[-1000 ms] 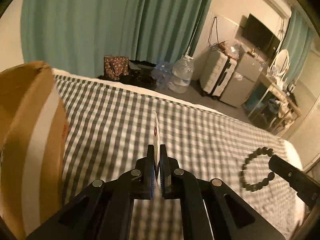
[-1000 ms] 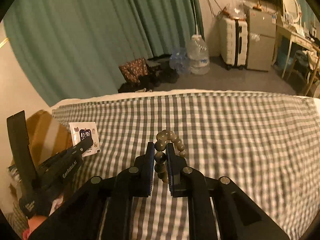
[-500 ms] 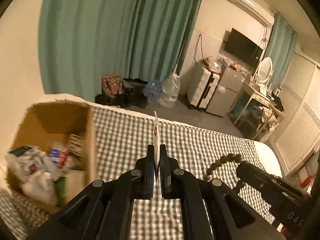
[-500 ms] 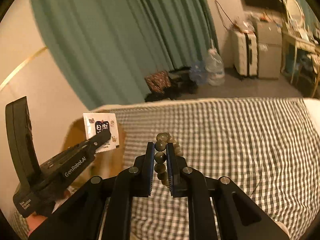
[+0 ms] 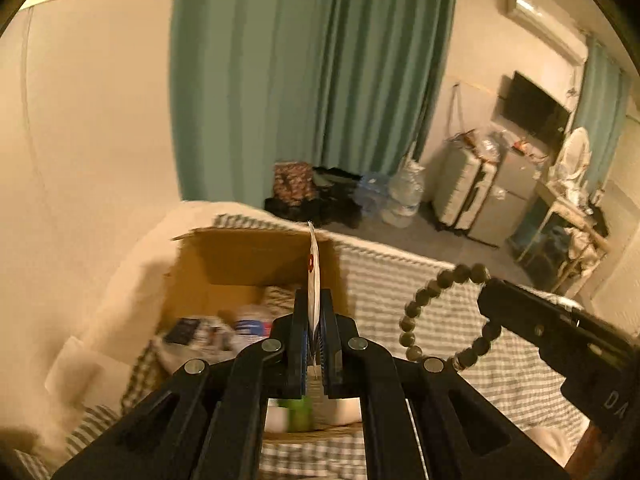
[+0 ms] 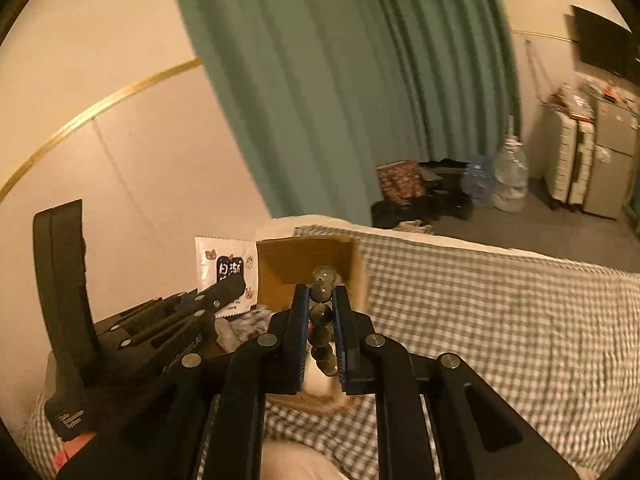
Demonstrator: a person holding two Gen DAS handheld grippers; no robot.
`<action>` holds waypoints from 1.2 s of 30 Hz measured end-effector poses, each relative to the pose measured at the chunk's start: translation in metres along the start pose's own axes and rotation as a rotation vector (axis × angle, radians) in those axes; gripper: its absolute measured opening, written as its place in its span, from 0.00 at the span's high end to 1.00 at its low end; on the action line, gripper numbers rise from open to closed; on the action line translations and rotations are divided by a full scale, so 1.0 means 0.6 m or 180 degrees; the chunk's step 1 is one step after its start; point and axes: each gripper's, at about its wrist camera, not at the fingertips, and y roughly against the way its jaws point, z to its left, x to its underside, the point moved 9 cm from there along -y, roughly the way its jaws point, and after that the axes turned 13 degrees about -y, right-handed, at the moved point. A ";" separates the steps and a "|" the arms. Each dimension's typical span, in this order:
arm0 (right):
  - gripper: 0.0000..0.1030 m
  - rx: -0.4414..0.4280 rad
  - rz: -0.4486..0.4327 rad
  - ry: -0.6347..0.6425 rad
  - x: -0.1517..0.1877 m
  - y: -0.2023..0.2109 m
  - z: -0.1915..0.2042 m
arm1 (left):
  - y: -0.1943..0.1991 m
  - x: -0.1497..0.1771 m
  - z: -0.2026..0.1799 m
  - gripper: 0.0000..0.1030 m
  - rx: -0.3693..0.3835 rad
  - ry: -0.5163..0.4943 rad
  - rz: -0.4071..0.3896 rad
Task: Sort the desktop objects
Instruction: 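Carry the sachet and bead bracelet over the cardboard box, then open both tools to drop the sachet and bracelet into the box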
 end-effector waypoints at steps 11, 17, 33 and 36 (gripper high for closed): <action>0.89 0.0041 0.0492 0.0125 0.042 -0.206 0.026 | -0.110 0.066 0.057 0.95 -0.0141 -0.0083 0.0439; 0.46 0.0161 0.0196 -0.0098 -0.005 -0.187 -0.016 | -0.102 0.062 0.059 0.18 -0.0416 -0.0212 0.0450; 0.00 0.1026 -0.0829 -0.0166 0.064 0.109 -0.193 | 0.034 0.117 -0.108 0.00 -0.0068 -0.0135 -0.0180; 0.00 0.1378 -0.0698 -0.0069 0.110 0.109 -0.241 | 0.019 0.148 -0.149 0.00 -0.0113 -0.0170 -0.0116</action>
